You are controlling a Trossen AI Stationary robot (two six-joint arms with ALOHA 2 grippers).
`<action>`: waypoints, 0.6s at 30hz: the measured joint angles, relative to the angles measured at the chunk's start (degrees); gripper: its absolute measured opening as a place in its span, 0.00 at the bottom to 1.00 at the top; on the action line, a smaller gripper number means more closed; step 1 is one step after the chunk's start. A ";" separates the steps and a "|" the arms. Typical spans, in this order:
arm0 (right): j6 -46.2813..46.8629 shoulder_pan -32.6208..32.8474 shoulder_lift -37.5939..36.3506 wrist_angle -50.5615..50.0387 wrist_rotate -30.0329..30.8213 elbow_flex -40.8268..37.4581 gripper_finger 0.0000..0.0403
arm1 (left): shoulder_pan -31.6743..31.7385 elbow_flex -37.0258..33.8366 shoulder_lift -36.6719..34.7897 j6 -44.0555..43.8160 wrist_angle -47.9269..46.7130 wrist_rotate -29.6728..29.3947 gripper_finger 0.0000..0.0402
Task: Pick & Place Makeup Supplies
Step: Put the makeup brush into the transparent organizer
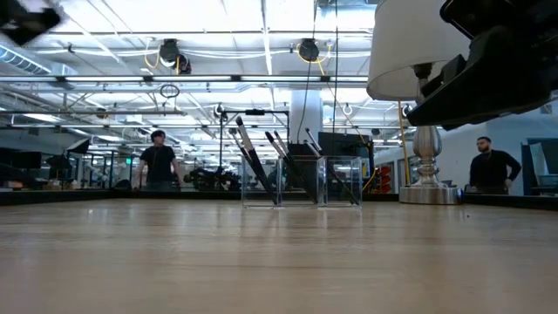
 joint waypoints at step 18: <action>4.39 0.08 -0.01 0.04 0.04 0.00 0.00 | -15.97 18.26 31.36 -18.21 -16.37 16.23 0.27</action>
